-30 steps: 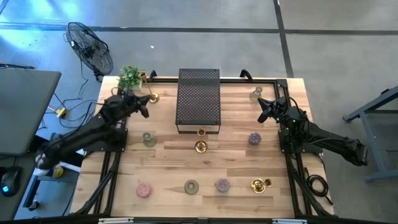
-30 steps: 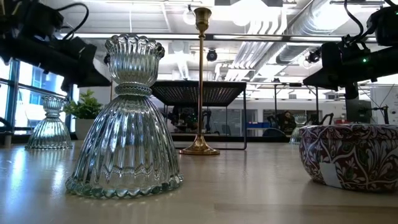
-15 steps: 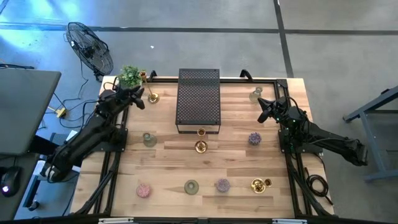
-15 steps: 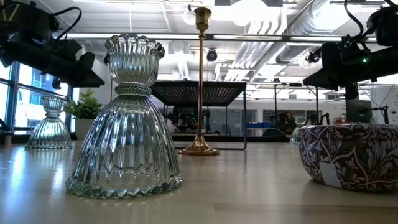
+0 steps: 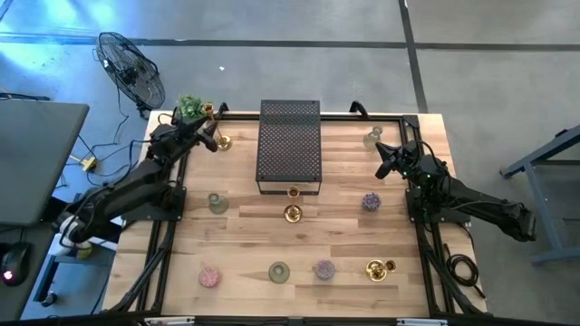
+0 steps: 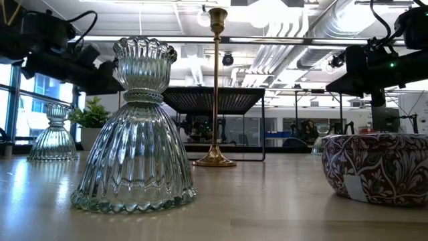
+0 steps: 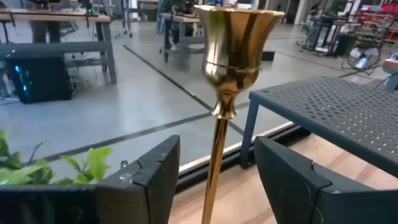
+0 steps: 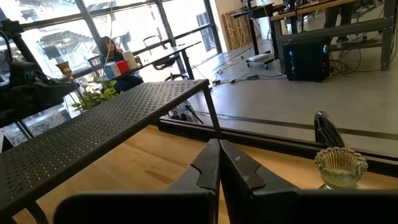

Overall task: Pick & Place candle stick holders
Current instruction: Put the top gold candle holder on the shelf

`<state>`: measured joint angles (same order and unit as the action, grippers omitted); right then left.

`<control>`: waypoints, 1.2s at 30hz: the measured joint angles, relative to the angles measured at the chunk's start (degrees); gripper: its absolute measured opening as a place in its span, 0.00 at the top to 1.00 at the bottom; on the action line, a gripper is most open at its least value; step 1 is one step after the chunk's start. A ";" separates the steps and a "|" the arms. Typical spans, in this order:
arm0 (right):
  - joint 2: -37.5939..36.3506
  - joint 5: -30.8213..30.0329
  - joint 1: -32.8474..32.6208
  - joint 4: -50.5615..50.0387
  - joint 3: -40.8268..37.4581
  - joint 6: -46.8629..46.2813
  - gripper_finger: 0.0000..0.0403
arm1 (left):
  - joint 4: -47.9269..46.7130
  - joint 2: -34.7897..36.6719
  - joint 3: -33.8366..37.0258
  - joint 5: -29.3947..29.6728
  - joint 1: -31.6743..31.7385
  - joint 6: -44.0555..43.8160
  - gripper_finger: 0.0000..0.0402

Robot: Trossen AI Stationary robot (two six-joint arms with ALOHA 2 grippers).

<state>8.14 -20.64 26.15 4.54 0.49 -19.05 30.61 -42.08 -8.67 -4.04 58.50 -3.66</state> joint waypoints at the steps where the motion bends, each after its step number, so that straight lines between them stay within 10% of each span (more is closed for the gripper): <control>1: 0.00 0.00 -0.02 0.00 0.00 0.00 1.00 | 1.42 -0.98 0.00 0.30 0.00 0.01 0.49; 21: 0.00 0.01 0.00 0.00 -0.01 -0.01 1.00 | 11.64 -7.33 0.02 -5.21 0.00 2.34 0.97; 36: -0.01 0.02 0.00 0.00 -0.02 0.00 1.00 | 12.03 -7.12 0.02 -6.42 0.00 1.46 0.97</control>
<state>8.13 -20.63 26.15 4.54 0.47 -19.05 42.64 -49.20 -8.64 -10.46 58.50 -2.20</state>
